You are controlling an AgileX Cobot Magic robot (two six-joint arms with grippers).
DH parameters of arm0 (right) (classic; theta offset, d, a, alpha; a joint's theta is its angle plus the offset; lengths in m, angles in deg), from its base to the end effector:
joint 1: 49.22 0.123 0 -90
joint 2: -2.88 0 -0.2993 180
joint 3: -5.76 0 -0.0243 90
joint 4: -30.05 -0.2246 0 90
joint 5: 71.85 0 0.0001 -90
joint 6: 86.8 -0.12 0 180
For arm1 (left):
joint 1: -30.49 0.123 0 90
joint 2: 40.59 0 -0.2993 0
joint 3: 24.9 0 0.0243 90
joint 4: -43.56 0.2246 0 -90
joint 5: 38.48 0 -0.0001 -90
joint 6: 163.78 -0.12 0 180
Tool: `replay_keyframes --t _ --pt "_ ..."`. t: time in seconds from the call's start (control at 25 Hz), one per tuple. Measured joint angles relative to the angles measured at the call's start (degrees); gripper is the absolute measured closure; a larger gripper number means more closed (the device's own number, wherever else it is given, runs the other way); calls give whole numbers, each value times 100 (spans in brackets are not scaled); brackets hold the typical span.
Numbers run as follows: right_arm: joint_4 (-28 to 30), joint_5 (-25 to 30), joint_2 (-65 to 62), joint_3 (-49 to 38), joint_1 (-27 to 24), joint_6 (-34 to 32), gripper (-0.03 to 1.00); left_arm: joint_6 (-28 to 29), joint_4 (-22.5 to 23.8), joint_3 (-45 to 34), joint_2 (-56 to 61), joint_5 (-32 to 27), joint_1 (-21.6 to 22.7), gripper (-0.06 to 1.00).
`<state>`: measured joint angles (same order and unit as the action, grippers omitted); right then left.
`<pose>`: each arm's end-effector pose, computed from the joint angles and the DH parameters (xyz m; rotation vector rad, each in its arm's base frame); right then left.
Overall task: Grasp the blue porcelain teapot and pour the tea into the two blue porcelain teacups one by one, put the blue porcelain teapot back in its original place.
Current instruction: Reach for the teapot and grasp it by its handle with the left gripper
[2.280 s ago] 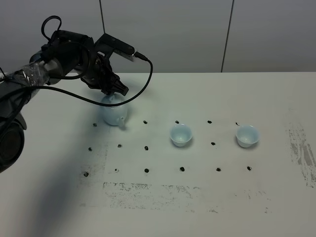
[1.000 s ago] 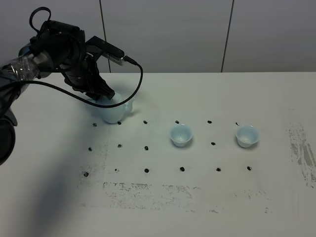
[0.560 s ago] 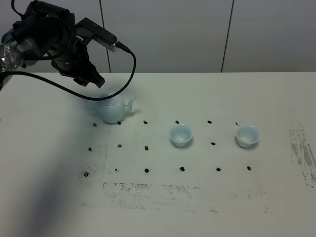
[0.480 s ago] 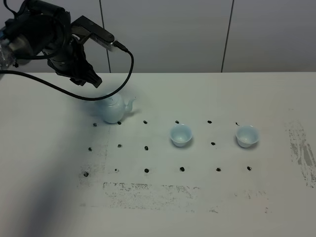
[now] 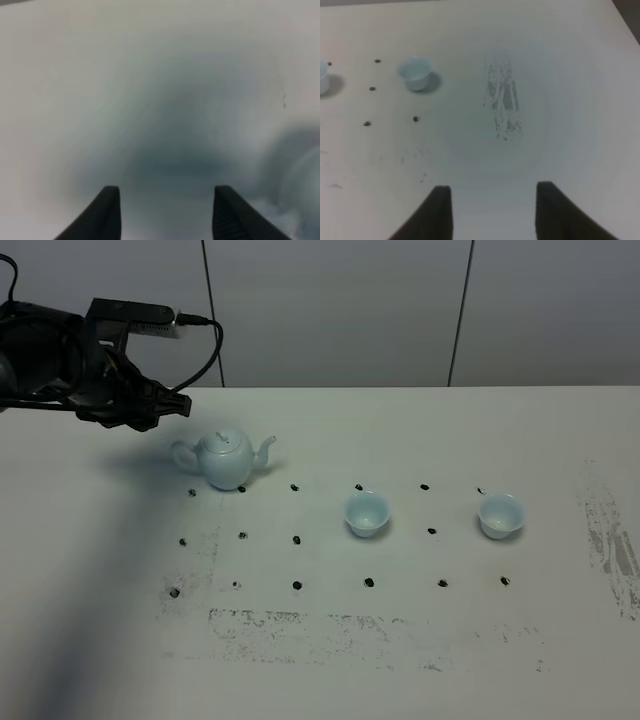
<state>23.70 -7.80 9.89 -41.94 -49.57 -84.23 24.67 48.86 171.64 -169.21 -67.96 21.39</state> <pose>-0.0229 0.0121 0.2518 -0.0509 2.0686 0.1017 0.4735 -0.0703 0.2011 0.0938 2.4662 -0.0414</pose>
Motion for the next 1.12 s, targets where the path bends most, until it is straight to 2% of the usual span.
replay_keyframes --t 0.24,0.68,1.12 --pt "-5 0 0 0 0 0 60 253 -362 0 -256 493 4 50" --pt "-11 0 0 0 0 0 60 215 -669 -5 -500 204 4 50" --pt "-12 0 0 0 0 0 60 -1096 -748 -5 -534 -519 4 50"
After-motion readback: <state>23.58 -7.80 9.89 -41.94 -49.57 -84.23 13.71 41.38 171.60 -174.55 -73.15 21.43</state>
